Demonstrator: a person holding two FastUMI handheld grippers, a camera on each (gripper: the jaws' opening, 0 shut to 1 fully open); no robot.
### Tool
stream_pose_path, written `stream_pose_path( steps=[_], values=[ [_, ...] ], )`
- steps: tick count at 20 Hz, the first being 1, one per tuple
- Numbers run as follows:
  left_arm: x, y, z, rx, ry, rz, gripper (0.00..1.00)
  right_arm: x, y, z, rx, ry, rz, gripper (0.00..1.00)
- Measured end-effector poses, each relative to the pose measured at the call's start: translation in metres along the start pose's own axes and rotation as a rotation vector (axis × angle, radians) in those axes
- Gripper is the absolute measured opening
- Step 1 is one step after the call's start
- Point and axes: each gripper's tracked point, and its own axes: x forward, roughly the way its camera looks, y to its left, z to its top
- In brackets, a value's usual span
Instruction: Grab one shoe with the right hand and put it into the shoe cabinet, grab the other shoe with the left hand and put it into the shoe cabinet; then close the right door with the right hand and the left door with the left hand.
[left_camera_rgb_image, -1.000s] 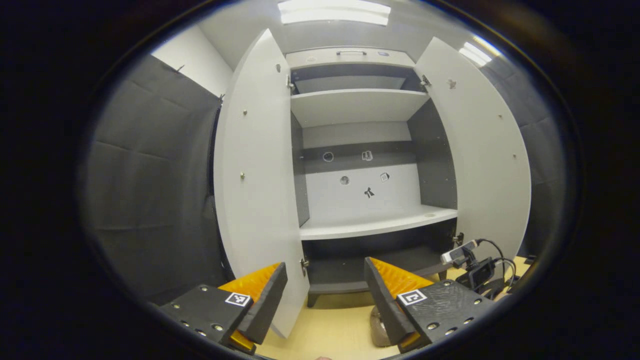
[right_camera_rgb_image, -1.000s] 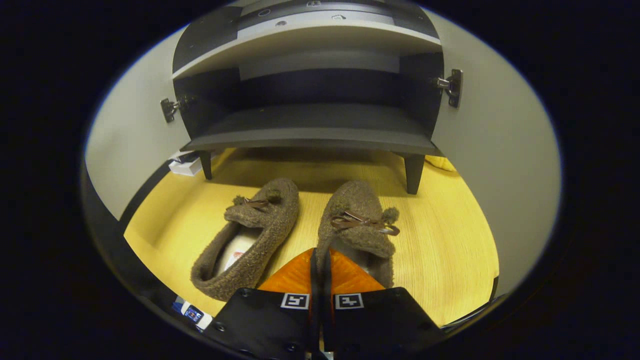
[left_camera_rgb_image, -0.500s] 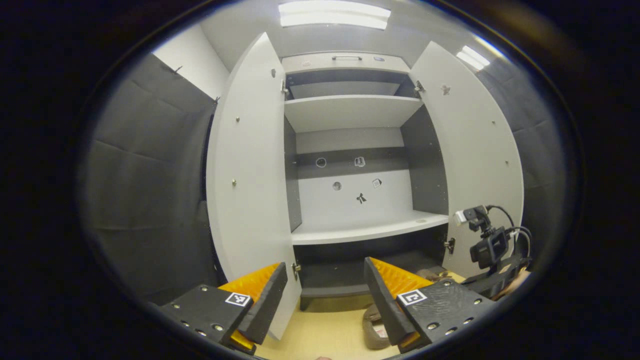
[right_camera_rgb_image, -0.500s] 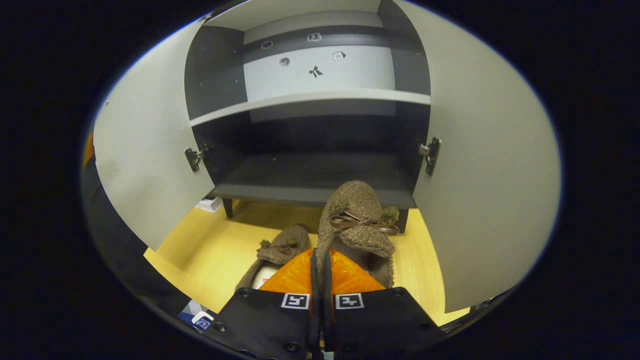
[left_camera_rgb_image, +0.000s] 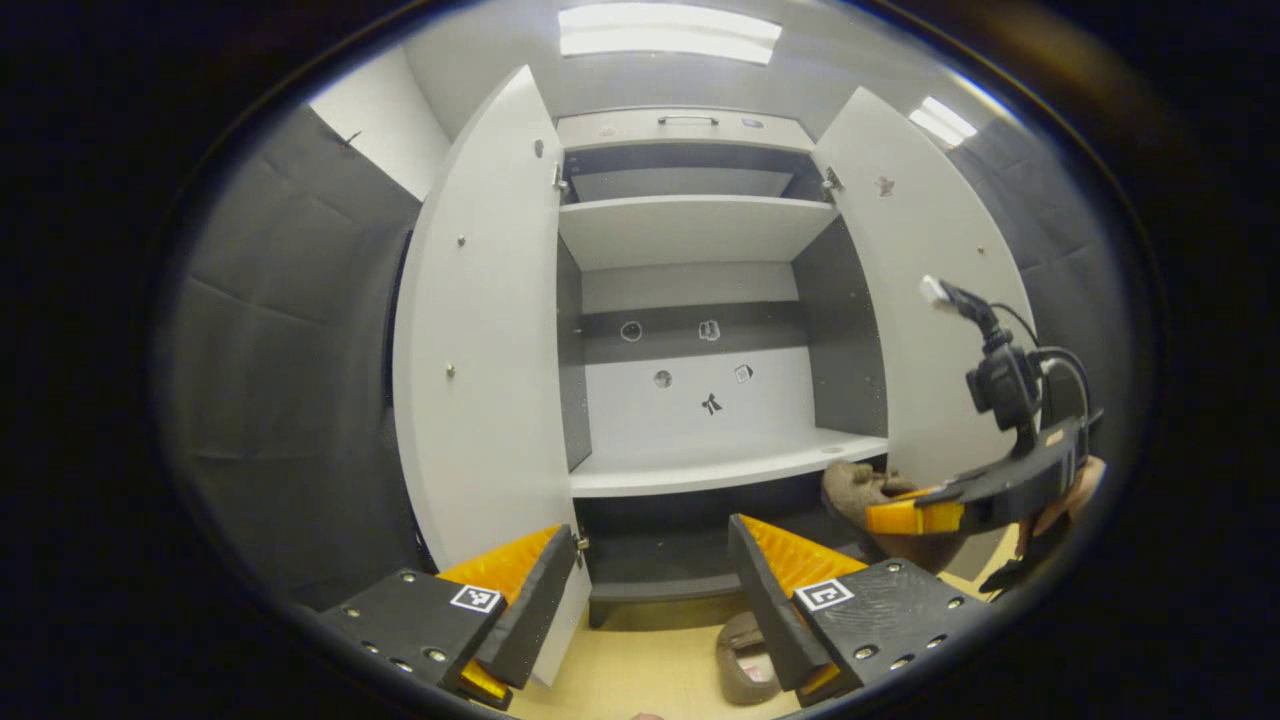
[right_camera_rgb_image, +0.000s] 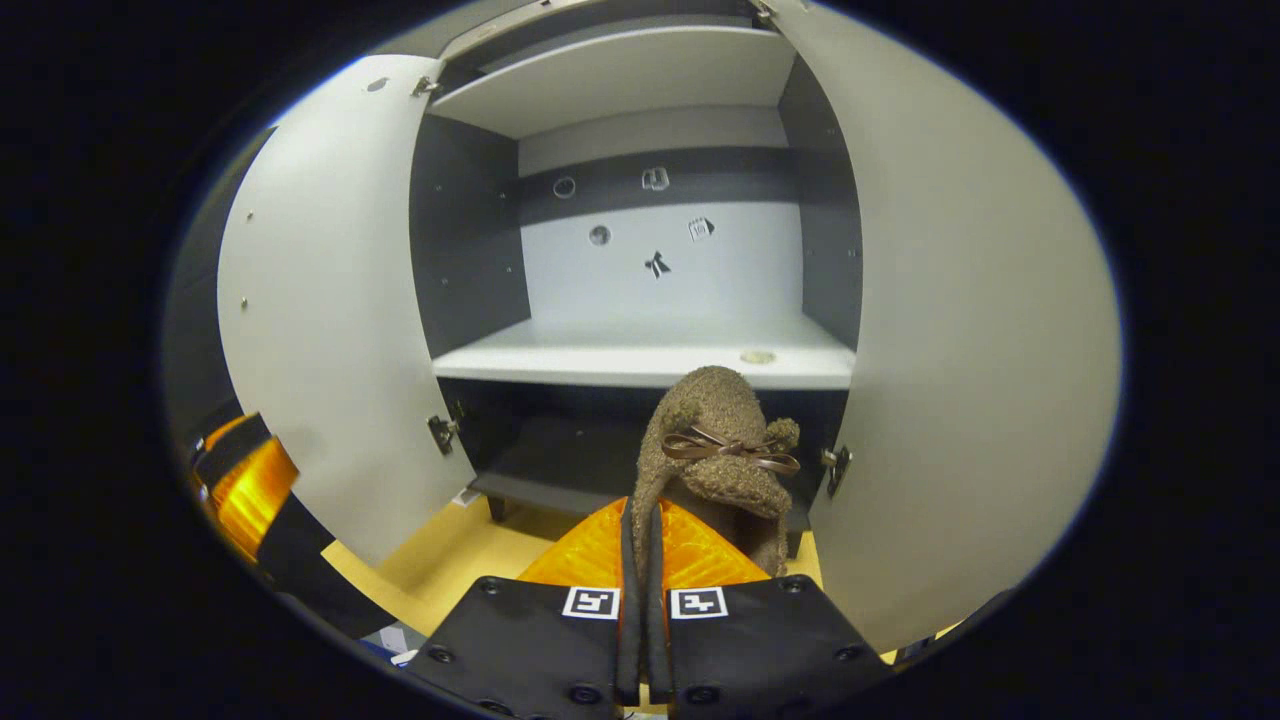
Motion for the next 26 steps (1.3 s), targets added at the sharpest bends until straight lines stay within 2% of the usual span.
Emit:
stream_pose_path(
  steps=[5,6,7,9,16,17,21,25,26],
  values=[
    [0.008,0.000,0.000,-0.009,-0.004,0.003,0.90,0.015,-0.011,0.062,-0.057,-0.099,-0.019,0.05],
    [0.009,0.001,-0.001,-0.008,-0.007,0.007,0.90,0.021,-0.012,0.071,-0.062,-0.108,-0.024,0.01],
    [0.011,0.003,-0.001,-0.008,-0.008,0.012,0.90,0.027,-0.013,0.079,-0.065,-0.114,-0.026,0.05],
    [0.014,0.006,-0.003,-0.012,-0.004,0.022,0.90,0.043,-0.015,0.096,-0.064,-0.123,-0.028,0.01],
    [0.018,0.010,-0.013,-0.020,0.016,0.043,0.90,0.107,-0.029,0.153,-0.087,-0.120,-0.062,0.01],
    [0.018,0.011,-0.013,-0.021,0.019,0.046,0.90,0.118,-0.032,0.159,-0.075,-0.110,-0.074,0.05],
    [0.016,0.014,-0.015,-0.026,0.026,0.057,0.90,0.157,-0.042,0.163,-0.047,-0.038,-0.101,0.05],
    [0.015,0.021,-0.016,-0.024,0.030,0.073,0.90,0.179,-0.055,0.147,-0.061,0.034,-0.154,0.05],
    [0.014,0.022,-0.017,-0.022,0.032,0.077,0.90,0.179,-0.055,0.148,-0.056,0.024,-0.155,0.12]
  ],
)
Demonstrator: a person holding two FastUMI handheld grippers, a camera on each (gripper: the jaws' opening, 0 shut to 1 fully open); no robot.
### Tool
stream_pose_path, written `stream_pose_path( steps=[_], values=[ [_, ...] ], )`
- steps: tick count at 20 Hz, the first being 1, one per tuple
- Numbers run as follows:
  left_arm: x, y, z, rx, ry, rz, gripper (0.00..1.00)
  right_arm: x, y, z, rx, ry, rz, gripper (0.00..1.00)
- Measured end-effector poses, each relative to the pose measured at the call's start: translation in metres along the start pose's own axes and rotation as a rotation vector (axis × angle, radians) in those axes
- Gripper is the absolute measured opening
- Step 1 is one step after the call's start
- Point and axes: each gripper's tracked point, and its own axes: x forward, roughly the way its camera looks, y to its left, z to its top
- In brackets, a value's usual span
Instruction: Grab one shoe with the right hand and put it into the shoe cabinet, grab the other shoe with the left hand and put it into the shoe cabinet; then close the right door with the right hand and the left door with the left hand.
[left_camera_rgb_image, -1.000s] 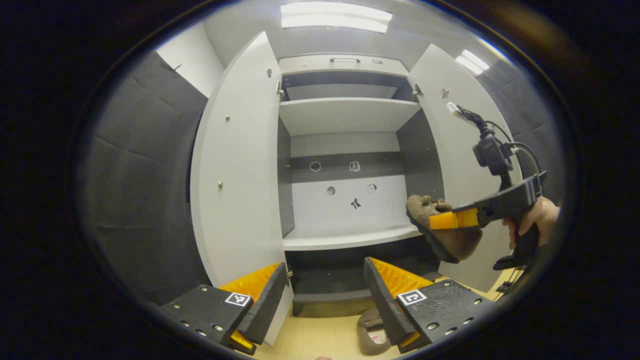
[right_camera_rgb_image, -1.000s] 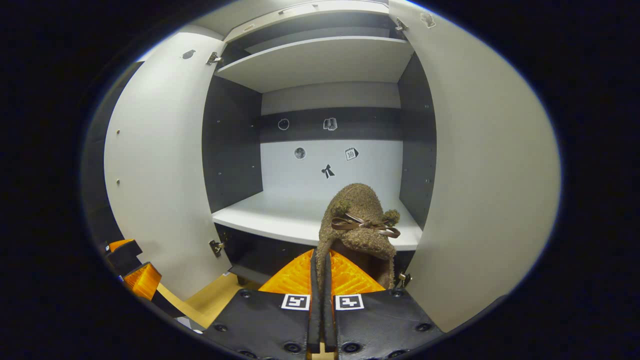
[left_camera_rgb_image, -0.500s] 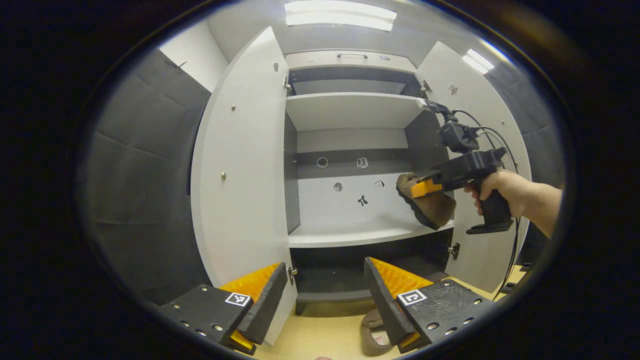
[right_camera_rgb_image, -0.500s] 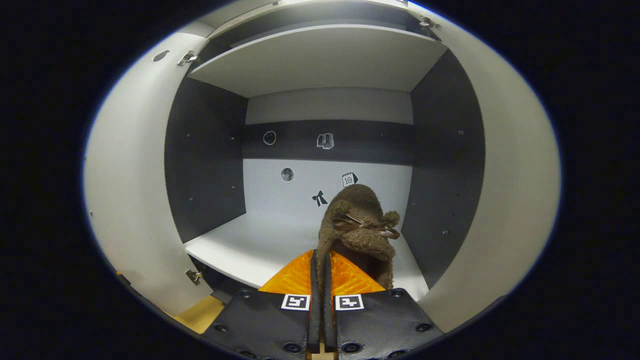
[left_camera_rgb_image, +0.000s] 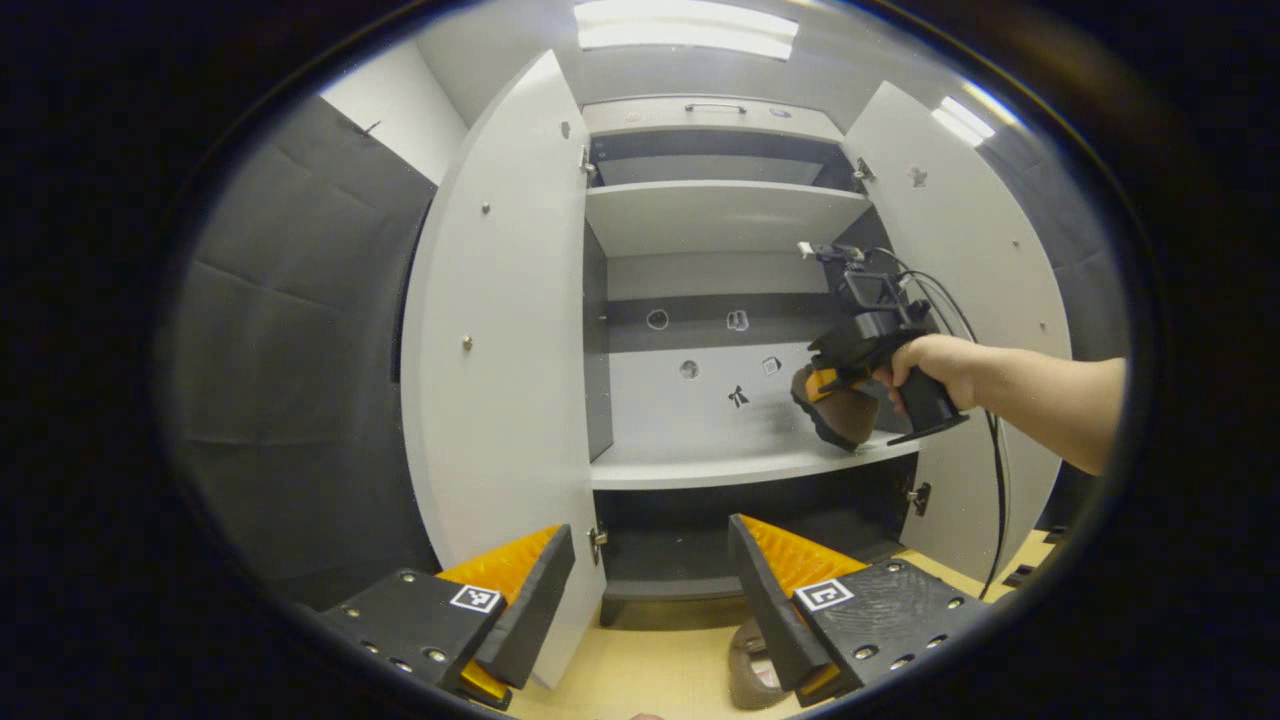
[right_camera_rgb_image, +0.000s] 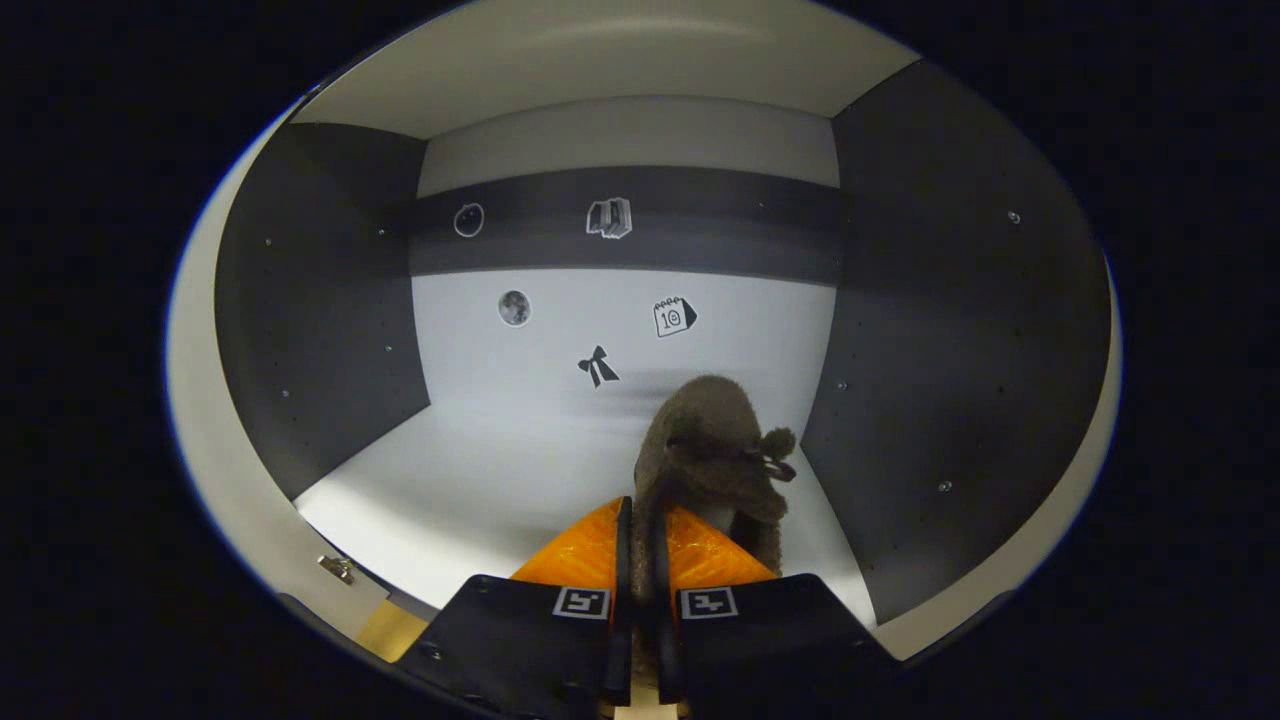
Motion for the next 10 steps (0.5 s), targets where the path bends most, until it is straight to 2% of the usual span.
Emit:
stream_pose_path(
  steps=[1,2,3,6,10],
  values=[
    [-0.001,0.001,0.000,0.001,0.002,0.002,0.90,0.000,-0.001,0.004,0.004,-0.021,-0.007,0.12],
    [-0.001,0.002,-0.001,0.003,0.006,0.002,0.90,-0.003,-0.002,0.011,0.012,-0.049,-0.005,0.33],
    [-0.001,0.002,-0.001,0.006,0.007,0.003,0.90,-0.006,0.000,0.016,0.025,-0.070,-0.006,0.38],
    [0.000,0.000,0.001,0.018,0.007,-0.004,0.90,-0.029,-0.004,0.035,0.025,-0.166,-0.015,1.00],
    [0.000,-0.006,-0.002,0.010,0.014,-0.029,0.90,-0.075,-0.004,0.045,0.002,-0.267,-0.006,0.98]
  ],
)
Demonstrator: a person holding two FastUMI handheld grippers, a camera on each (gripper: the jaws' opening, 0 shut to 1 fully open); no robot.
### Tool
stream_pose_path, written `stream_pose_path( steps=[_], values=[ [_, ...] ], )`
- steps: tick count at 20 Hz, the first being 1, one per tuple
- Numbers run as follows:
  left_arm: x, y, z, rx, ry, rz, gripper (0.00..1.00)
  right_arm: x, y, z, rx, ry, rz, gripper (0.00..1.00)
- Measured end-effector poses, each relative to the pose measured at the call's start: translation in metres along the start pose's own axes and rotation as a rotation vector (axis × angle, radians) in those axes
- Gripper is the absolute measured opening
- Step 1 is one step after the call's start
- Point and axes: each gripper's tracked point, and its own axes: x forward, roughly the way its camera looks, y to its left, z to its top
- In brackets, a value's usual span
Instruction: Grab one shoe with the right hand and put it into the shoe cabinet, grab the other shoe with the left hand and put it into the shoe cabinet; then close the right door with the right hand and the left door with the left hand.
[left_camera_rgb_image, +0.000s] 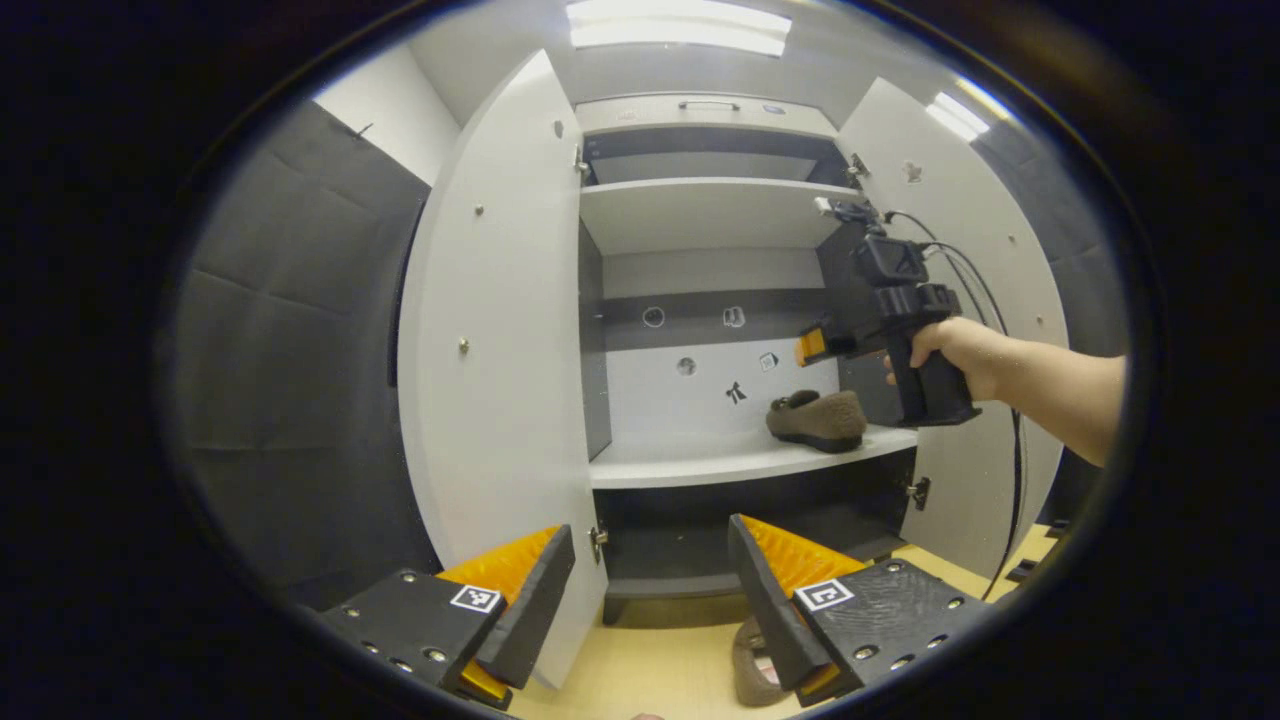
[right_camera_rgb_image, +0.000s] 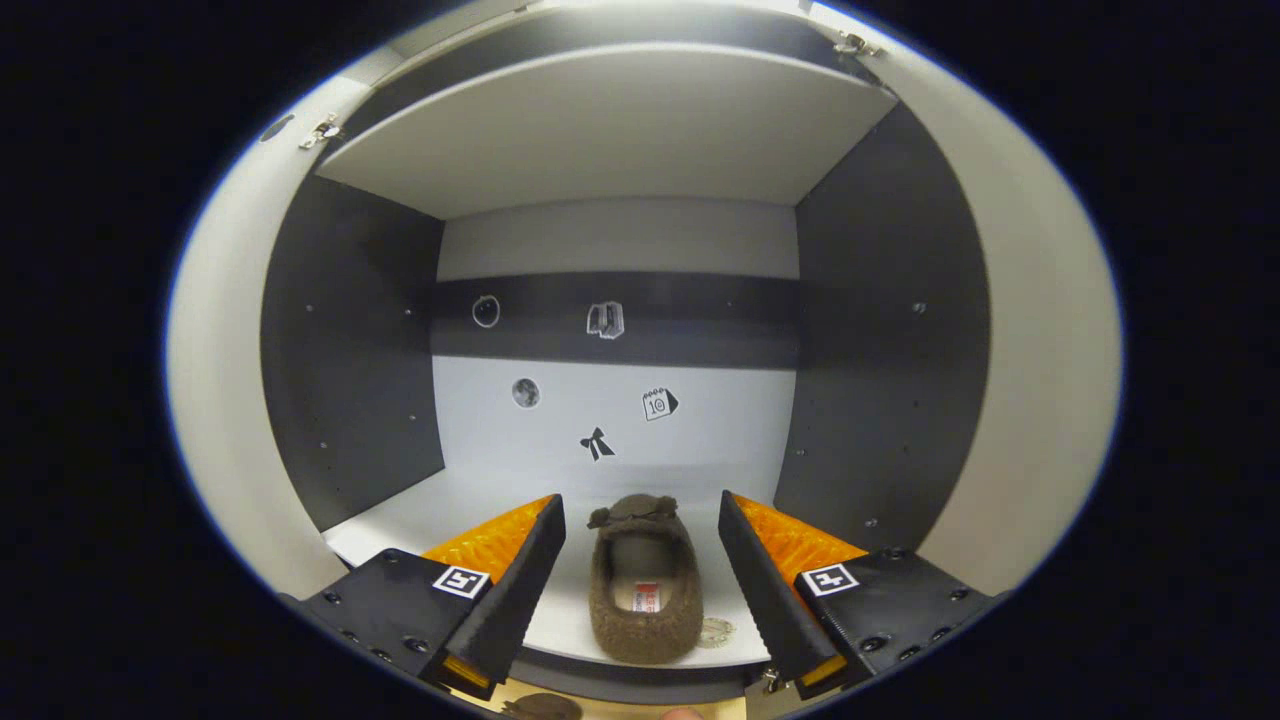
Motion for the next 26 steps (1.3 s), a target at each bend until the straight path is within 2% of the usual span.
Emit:
stream_pose_path(
  steps=[5,6,9,10,11,12,14,15,16,17,21,26],
  values=[
    [0.002,-0.014,-0.019,-0.017,0.047,-0.057,0.90,-0.062,0.003,0.009,-0.030,-0.099,0.023,0.94],
    [0.003,-0.017,-0.026,-0.025,0.062,-0.068,0.90,-0.072,0.006,0.008,-0.042,-0.112,0.032,1.00],
    [0.007,-0.023,-0.042,-0.036,0.100,-0.086,0.90,-0.104,0.010,0.003,-0.052,-0.144,0.047,0.98],
    [0.008,-0.024,-0.046,-0.032,0.108,-0.088,0.97,-0.112,0.011,0.000,-0.044,-0.153,0.050,0.97],
    [0.010,-0.025,-0.050,-0.025,0.115,-0.091,0.96,-0.121,0.012,-0.004,-0.039,-0.159,0.054,0.99],
    [0.010,-0.025,-0.054,-0.018,0.121,-0.095,0.90,-0.129,0.013,-0.009,-0.041,-0.163,0.056,0.97],
    [0.013,-0.028,-0.067,-0.018,0.139,-0.111,0.90,-0.143,0.013,-0.019,-0.059,-0.167,0.053,0.97],
    [0.016,-0.032,-0.076,-0.023,0.153,-0.120,0.96,-0.151,0.014,-0.024,-0.066,-0.172,0.055,0.99],
    [0.018,-0.036,-0.084,-0.029,0.168,-0.129,0.96,-0.157,0.015,-0.030,-0.072,-0.172,0.056,0.99],
    [0.022,-0.039,-0.092,-0.035,0.186,-0.136,0.90,-0.163,0.014,-0.037,-0.071,-0.168,0.057,0.99],
    [0.030,-0.053,-0.136,-0.061,0.277,-0.173,0.90,-0.182,0.009,-0.070,-0.077,-0.108,0.048,0.99],
    [0.037,-0.075,-0.192,-0.046,0.395,-0.232,0.90,-0.197,0.000,-0.105,-0.072,-0.042,0.033,0.99]
  ],
)
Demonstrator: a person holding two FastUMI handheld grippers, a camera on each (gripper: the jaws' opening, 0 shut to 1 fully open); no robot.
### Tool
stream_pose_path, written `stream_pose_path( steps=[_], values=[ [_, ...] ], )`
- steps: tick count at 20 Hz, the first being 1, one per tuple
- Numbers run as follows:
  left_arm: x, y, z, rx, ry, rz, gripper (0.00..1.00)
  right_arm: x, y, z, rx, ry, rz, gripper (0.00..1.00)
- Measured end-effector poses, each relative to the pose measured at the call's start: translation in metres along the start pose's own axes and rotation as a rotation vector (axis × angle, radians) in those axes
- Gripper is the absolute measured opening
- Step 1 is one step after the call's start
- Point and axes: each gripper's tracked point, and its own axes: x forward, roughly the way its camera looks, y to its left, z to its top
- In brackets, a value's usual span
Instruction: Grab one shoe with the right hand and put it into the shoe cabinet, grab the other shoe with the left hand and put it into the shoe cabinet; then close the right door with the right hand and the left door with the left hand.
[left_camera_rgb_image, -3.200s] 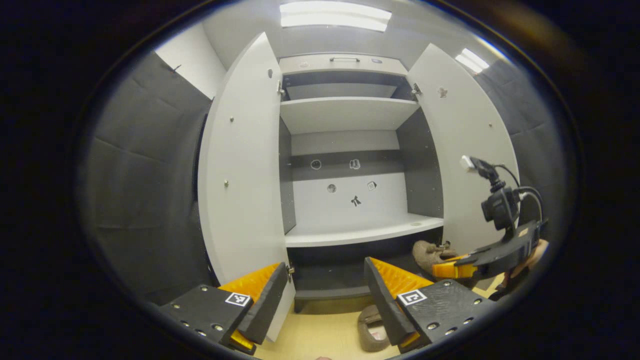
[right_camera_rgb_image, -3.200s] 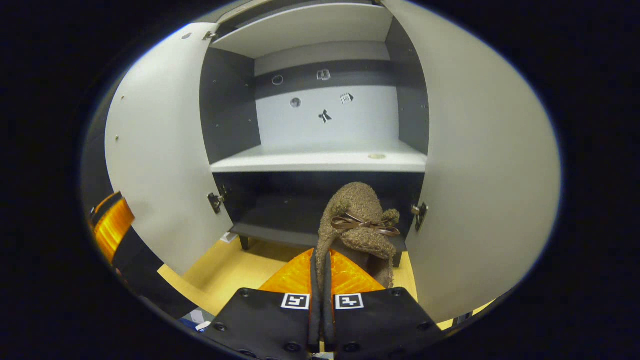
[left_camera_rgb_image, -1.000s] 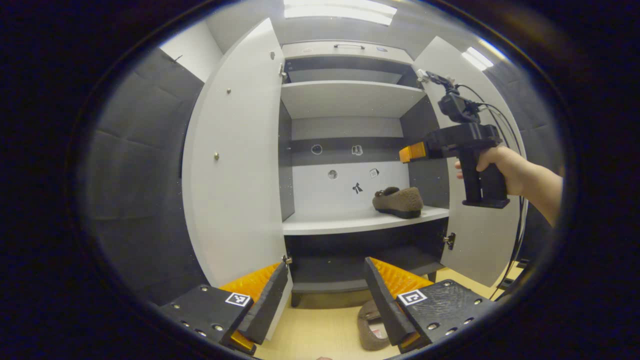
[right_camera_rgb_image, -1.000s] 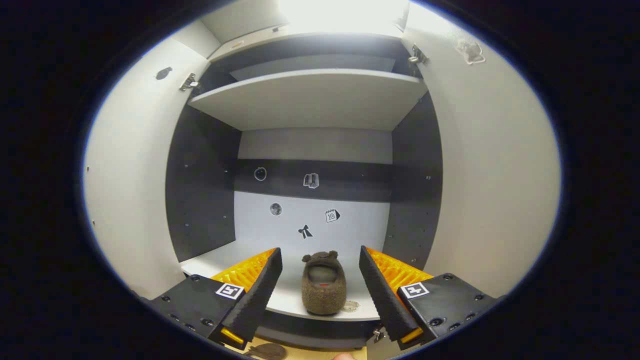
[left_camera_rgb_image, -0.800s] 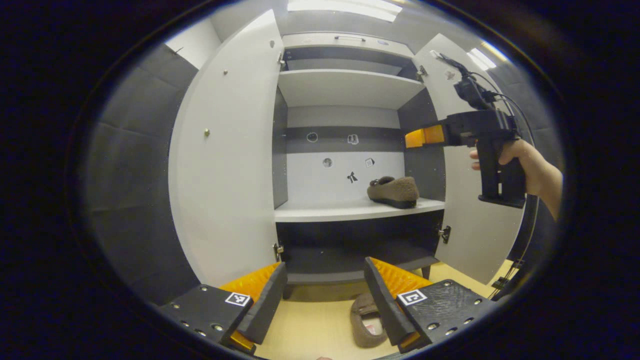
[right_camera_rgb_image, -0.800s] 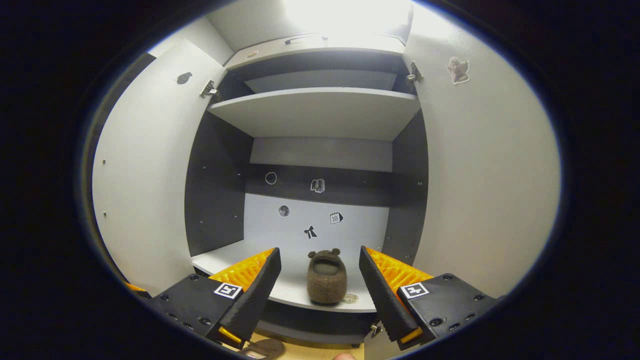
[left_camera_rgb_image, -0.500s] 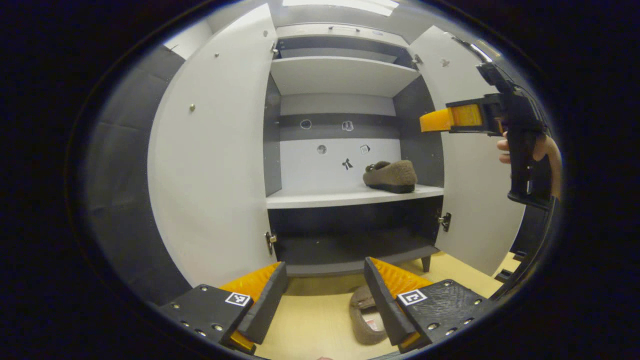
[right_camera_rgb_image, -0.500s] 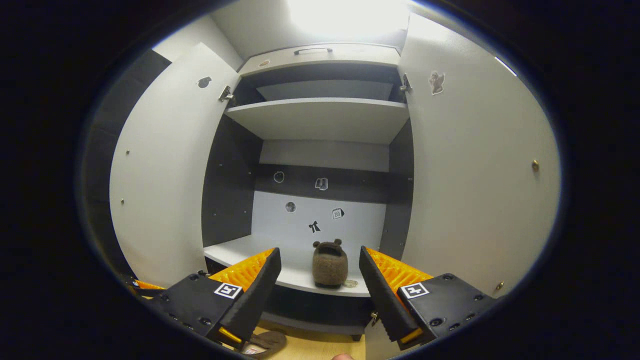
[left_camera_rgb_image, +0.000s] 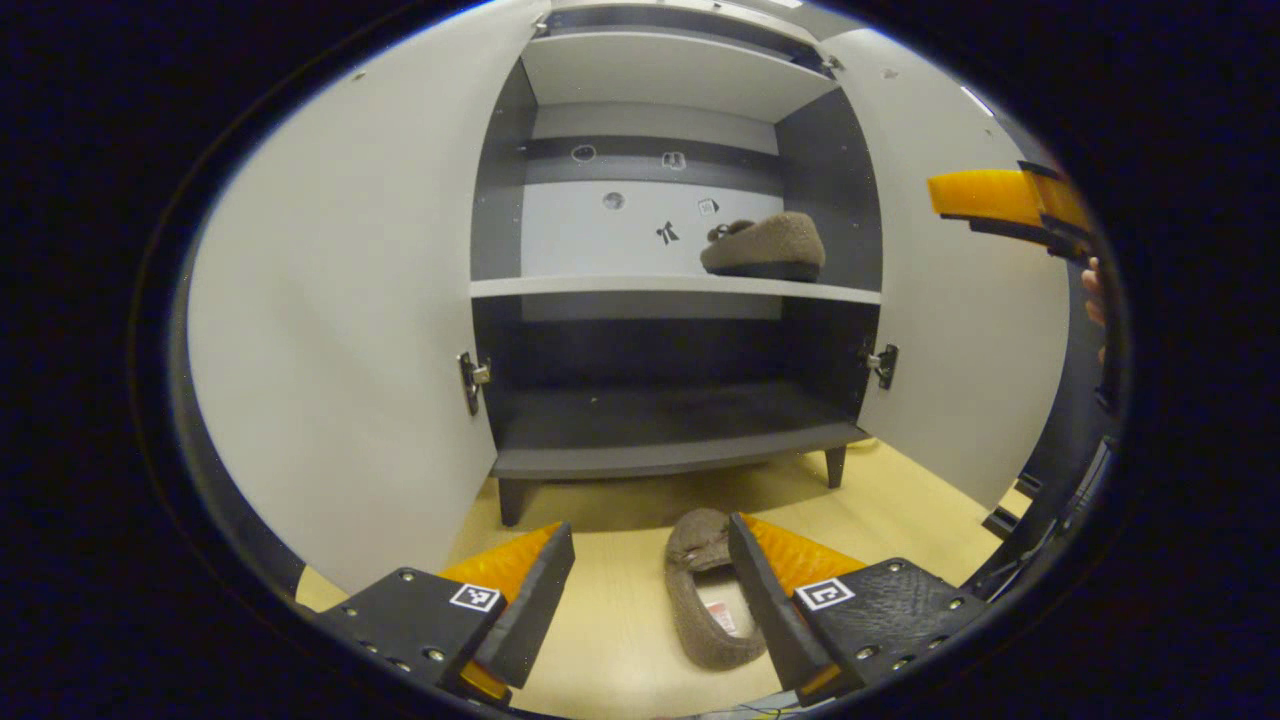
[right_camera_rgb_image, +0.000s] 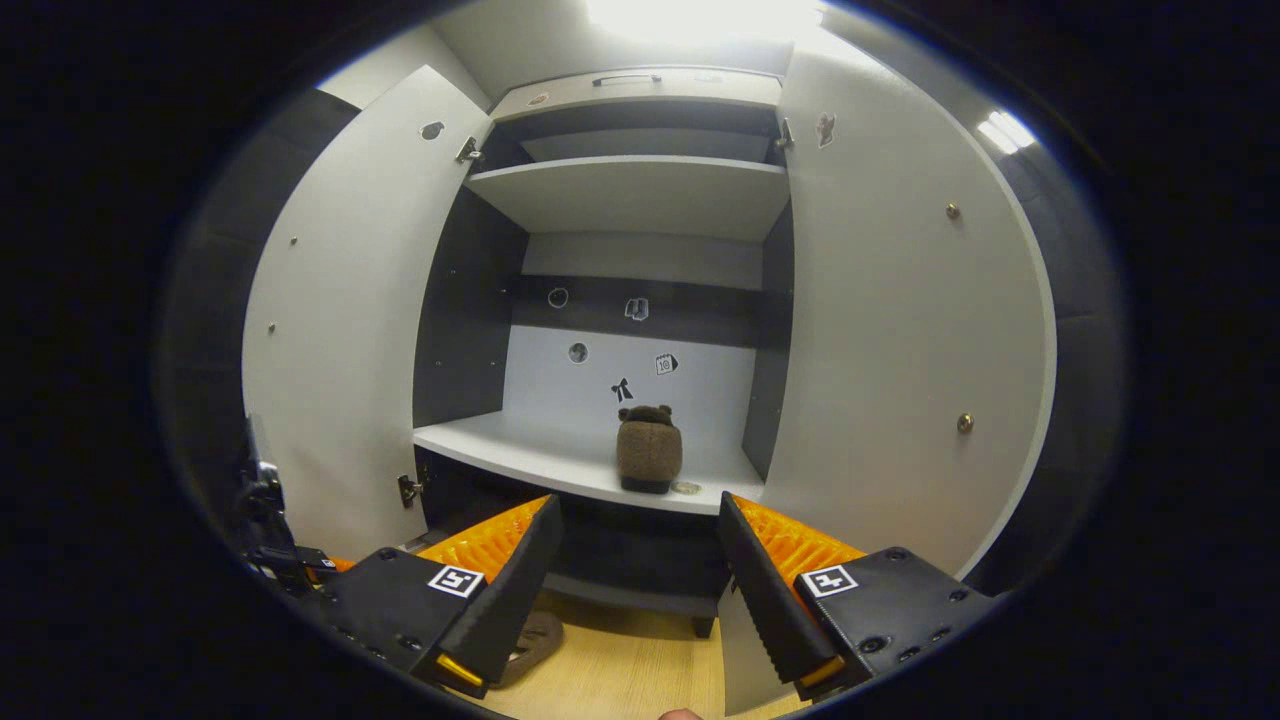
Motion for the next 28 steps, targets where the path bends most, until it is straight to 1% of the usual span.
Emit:
stream_pose_path(
  steps=[5,6,7,8,9,10,12,13,14,15,17,18,19,20,21,22,23,24,25,26,27,28],
  values=[
    [0.033,-0.007,-0.047,0.023,0.127,-0.009,0.90,-0.013,-0.004,-0.017,0.012,0.022,-0.012,0.99],
    [0.038,-0.009,-0.056,0.026,0.152,-0.014,0.90,-0.013,-0.004,-0.020,0.011,0.031,-0.015,0.97],
    [0.044,-0.010,-0.064,0.031,0.172,-0.016,0.90,-0.013,-0.006,-0.023,0.013,0.038,-0.019,0.99],
    [0.048,-0.011,-0.071,0.035,0.194,-0.018,0.91,-0.013,-0.007,-0.025,0.016,0.045,-0.021,0.97],
    [0.050,-0.012,-0.078,0.037,0.211,-0.018,0.91,-0.012,-0.009,-0.027,0.023,0.051,-0.025,0.99],
    [0.055,-0.012,-0.084,0.035,0.228,-0.017,0.90,-0.012,-0.010,-0.028,0.031,0.055,-0.027,0.97],
    [0.064,-0.007,-0.096,0.032,0.260,-0.002,0.91,-0.010,-0.011,-0.029,0.043,0.060,-0.034,0.99],
    [0.067,-0.005,-0.102,0.035,0.278,0.006,0.96,-0.009,-0.011,-0.030,0.045,0.064,-0.035,0.99],
    [0.069,-0.006,-0.108,0.038,0.295,0.010,0.97,-0.008,-0.010,-0.031,0.044,0.067,-0.035,0.99],
    [0.069,-0.007,-0.114,0.039,0.311,0.007,0.84,-0.008,-0.009,-0.032,0.043,0.069,-0.033,0.99],
    [0.073,-0.008,-0.121,0.033,0.325,-0.010,0.89,-0.006,-0.007,-0.034,0.036,0.077,-0.030,0.99],
    [0.076,-0.011,-0.123,0.028,0.325,-0.016,0.89,-0.005,-0.006,-0.035,0.030,0.080,-0.032,0.97],
    [0.079,-0.013,-0.126,0.021,0.331,-0.021,0.89,-0.005,-0.007,-0.036,0.021,0.085,-0.036,0.99],
    [0.080,-0.013,-0.129,0.015,0.346,-0.022,0.84,-0.004,-0.006,-0.037,0.016,0.089,-0.037,0.97],
    [0.081,-0.013,-0.133,0.007,0.365,-0.025,0.79,-0.003,-0.004,-0.036,0.014,0.090,-0.035,0.99],
    [0.080,-0.014,-0.136,-0.008,0.378,-0.031,0.74,-0.003,-0.003,-0.035,0.013,0.088,-0.035,0.99],
    [0.080,-0.022,-0.138,-0.047,0.391,-0.070,0.74,-0.003,-0.002,-0.033,0.011,0.085,-0.034,0.99],
    [0.080,-0.030,-0.138,-0.083,0.401,-0.089,0.55,-0.003,-0.002,-0.032,0.007,0.083,-0.035,0.99],
    [0.081,-0.028,-0.136,-0.086,0.398,-0.065,0.35,-0.003,0.000,-0.031,0.003,0.084,-0.033,0.97],
    [0.086,-0.028,-0.139,-0.085,0.391,-0.056,0.31,-0.003,0.000,-0.031,-0.003,0.083,-0.033,0.99],
    [0.085,-0.026,-0.135,-0.065,0.377,-0.038,0.16,-0.004,0.001,-0.030,-0.007,0.082,-0.032,0.99],
    [0.082,-0.025,-0.132,-0.049,0.368,-0.039,0.11,-0.003,0.003,-0.030,-0.009,0.082,-0.030,0.99]
  ],
)
